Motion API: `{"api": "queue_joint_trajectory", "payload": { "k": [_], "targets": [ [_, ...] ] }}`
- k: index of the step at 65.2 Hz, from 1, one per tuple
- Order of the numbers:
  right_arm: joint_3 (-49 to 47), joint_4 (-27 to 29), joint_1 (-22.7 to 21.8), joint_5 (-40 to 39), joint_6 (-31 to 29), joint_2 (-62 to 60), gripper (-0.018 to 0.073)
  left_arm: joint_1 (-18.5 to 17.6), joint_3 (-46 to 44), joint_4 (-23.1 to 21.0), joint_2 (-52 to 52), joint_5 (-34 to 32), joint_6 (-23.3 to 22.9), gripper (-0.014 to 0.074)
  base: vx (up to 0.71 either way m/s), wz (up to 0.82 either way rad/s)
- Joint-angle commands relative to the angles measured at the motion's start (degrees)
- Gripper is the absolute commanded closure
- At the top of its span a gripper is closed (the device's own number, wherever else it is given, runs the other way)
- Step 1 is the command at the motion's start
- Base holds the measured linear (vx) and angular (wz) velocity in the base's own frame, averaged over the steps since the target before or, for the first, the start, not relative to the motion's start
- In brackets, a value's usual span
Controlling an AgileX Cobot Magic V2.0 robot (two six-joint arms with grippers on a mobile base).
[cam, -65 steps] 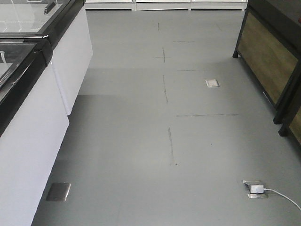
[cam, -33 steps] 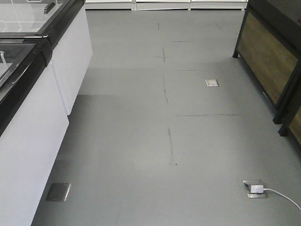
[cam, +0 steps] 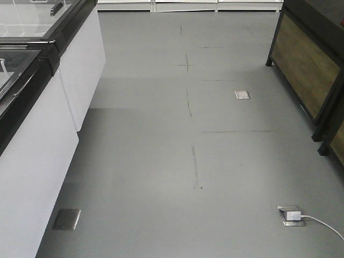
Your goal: Left arm holds basket, right arm returns cookies
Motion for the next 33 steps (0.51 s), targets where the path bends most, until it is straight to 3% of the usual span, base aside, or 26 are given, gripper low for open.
{"api": "queue_joint_trajectory", "payload": {
  "k": [1,19,33],
  "targets": [
    [-0.03,-0.22,0.36,-4.50,-0.51,-0.58,0.0567,3.35,-3.40,1.82,1.36,0.18,-0.75,0.0199,0.00,0.00],
    [-0.03,-0.22,3.38,-4.50,-0.51,-0.58,0.0567,17.36,-9.79,7.18,6.05,12.67,-0.90,0.0199,0.00,0.00],
    [-0.03,-0.22,3.38,-4.50,-0.51,-0.58,0.0567,25.86,-15.35,7.14,10.24,15.26,0.67,0.0209,0.00,0.00]
  ]
}}
